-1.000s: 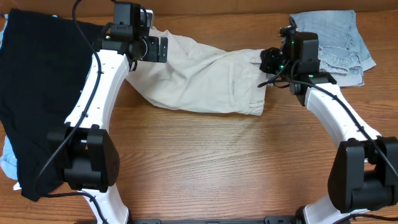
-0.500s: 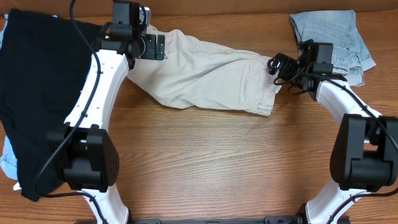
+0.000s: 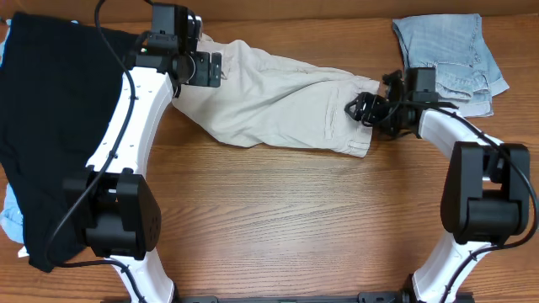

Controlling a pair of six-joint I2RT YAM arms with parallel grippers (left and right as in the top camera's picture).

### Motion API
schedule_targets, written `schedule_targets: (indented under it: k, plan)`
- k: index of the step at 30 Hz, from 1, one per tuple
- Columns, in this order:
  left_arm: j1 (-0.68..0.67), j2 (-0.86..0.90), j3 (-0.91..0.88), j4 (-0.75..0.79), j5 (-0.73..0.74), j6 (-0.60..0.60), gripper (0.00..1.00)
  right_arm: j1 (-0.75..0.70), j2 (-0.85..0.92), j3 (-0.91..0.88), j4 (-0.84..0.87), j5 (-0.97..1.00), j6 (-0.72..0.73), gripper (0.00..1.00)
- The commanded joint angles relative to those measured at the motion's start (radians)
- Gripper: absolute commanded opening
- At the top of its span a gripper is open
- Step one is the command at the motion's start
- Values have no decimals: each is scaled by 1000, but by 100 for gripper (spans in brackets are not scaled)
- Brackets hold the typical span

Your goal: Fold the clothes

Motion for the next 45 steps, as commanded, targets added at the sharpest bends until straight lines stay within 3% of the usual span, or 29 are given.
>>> schedule_targets:
  k: [1,3,5,8,9,16,22,26,32,38,42,45]
  plan:
    - [5,3,26,-13,-12,5,100,45,51,-11,20,-51,2,77]
    - [5,3,26,-19,-12,4,100,70,57,-11,41,-59,4,68]
    - [5,3,26,-26,-11,4,100,89,57,-11,64,-58,4,52]
    - [5,3,26,-38,-11,5,100,95,55,-9,80,-58,21,11]
    - [5,3,26,-42,-11,5,100,89,54,-9,76,-59,31,4]
    - [4,2,26,-79,5,5,100,-53,-92,-7,-162,-143,23,4]
    - [4,-1,32,-175,210,64,100,-203,-271,79,-714,-137,-167,4]
    - [-2,0,31,-224,351,140,98,-238,-301,135,-933,-32,-260,4]
    - [-56,27,28,-233,375,299,93,-238,-301,139,-954,-15,-293,4]
    - [-114,136,28,-218,377,472,94,-237,-301,139,-933,-16,-292,4]
    - [-120,205,28,-171,350,483,93,-237,-301,139,-933,-16,-292,4]
    - [-119,231,28,-140,330,462,84,-237,-301,139,-933,-15,-292,4]
